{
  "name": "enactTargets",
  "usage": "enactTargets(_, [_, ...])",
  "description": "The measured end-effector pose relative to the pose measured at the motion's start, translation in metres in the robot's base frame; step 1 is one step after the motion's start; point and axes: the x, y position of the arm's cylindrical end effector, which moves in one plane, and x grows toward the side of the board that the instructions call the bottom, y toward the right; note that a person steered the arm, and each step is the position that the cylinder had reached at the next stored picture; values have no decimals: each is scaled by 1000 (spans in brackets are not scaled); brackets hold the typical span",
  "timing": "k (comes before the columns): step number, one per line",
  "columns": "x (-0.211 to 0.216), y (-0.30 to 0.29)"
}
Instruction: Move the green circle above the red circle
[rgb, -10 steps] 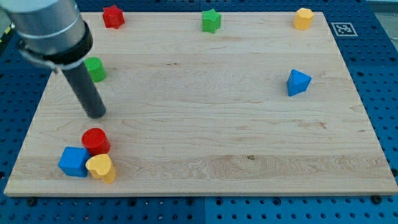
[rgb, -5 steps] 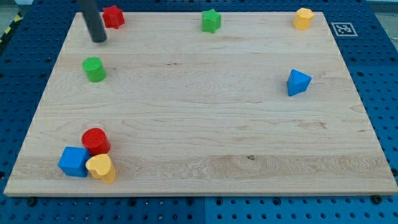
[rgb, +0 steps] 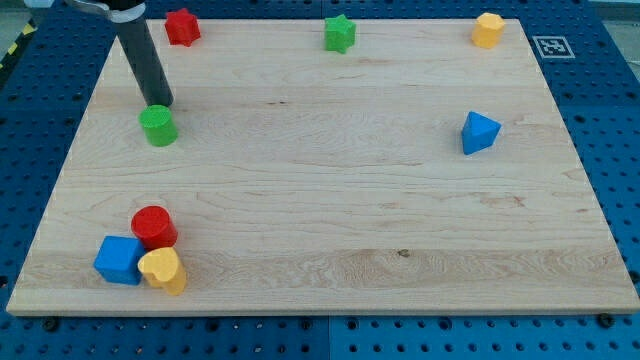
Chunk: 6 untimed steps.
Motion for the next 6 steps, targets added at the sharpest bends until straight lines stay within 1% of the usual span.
enactTargets(1, [17, 0])
enactTargets(3, [36, 6])
enactTargets(5, [87, 8])
enactTargets(6, [104, 13])
